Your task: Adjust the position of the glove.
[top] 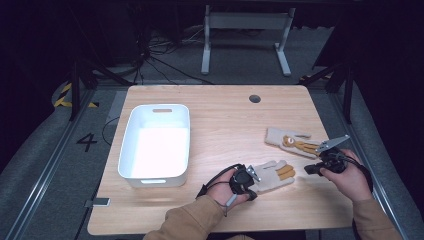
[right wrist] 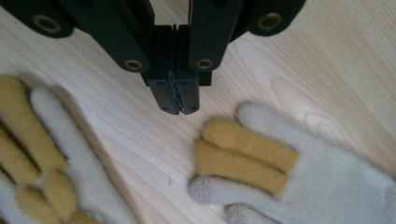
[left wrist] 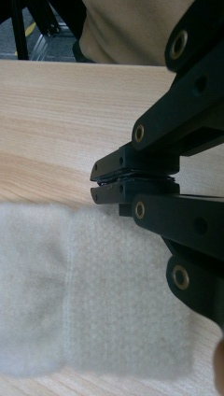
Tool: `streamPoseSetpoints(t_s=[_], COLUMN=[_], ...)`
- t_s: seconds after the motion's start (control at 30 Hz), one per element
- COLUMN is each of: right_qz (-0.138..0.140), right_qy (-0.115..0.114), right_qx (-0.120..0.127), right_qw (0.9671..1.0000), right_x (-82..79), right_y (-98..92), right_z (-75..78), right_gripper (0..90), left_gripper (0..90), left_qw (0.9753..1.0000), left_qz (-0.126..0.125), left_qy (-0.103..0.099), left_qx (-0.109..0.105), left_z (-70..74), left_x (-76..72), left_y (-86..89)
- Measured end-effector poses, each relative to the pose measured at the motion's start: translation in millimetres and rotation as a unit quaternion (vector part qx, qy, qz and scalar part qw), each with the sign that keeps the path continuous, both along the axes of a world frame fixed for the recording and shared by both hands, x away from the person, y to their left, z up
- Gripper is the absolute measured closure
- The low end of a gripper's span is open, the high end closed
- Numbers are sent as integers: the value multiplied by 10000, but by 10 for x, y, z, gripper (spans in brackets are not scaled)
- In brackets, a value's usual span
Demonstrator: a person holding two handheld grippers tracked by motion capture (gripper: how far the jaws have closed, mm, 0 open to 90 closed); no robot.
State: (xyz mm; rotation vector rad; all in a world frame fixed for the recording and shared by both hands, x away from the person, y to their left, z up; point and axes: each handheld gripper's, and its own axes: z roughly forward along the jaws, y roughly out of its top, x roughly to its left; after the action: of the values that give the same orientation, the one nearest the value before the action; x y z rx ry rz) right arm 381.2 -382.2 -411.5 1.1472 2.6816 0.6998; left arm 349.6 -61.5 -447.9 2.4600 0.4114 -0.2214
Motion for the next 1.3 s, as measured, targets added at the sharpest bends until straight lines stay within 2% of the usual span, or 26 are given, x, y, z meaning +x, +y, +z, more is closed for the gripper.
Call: streamPoseSetpoints(t_s=[0.2,0.27,0.67,0.9,1.0,1.17,1.3], right_qz=[1,3,-15,-26,-94,-109,-156], right_qy=[-9,-16,-28,-119,-193,-284,-396], right_qx=[9,10,8,57,107,127,190], right_qw=[10000,10000,10000,9999,9997,9995,9989], right_x=[-2,-1,-5,-6,-9,-13,-14], right_y=[-6,-8,-11,-28,-39,-56,-60], right_z=[6,6,11,31,45,56,82], right_gripper=[897,897,897,893,877,872,865], left_gripper=[878,878,862,816,800,788,783], left_qw=[9997,9996,9988,9990,9984,9971,9945], left_qz=[174,231,472,427,539,712,985], left_qy=[-117,-93,-66,-89,-164,-249,-344], left_qx=[109,128,61,-33,-101,-137,-133], left_z=[-9,-13,-20,100,206,274,324], left_x=[47,59,137,104,112,131,153], left_y=[45,58,153,188,254,330,411])
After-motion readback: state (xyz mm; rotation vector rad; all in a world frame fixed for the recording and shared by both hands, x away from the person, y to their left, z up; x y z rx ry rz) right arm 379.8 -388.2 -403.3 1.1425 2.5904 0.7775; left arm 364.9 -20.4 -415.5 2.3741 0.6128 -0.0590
